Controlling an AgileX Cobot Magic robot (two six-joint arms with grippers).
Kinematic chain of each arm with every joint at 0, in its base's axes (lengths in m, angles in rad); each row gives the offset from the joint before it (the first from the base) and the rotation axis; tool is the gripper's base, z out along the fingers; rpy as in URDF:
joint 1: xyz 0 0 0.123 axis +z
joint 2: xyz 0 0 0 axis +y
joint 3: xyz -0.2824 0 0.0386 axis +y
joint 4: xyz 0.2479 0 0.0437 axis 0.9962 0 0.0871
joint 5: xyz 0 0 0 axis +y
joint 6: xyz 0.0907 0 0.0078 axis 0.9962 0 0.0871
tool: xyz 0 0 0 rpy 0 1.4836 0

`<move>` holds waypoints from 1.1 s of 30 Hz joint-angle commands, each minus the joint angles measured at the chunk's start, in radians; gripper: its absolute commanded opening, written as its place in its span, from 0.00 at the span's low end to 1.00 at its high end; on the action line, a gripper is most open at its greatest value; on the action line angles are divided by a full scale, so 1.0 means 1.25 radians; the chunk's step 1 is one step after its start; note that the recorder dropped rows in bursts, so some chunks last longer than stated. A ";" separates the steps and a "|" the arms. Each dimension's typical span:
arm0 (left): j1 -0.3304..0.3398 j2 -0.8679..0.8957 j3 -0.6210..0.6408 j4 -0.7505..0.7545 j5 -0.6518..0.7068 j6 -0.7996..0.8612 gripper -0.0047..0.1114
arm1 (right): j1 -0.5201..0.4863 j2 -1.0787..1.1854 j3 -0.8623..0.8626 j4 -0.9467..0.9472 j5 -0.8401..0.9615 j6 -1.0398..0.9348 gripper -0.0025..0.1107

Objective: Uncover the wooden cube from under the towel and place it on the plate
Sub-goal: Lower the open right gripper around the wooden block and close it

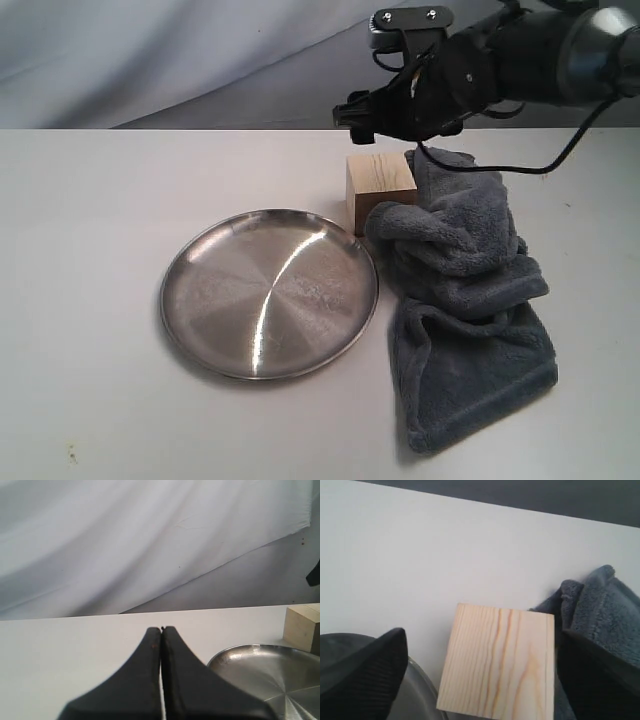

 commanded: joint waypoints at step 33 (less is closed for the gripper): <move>0.002 -0.003 0.004 -0.002 -0.009 -0.002 0.04 | 0.016 0.100 -0.005 -0.186 -0.067 0.052 0.95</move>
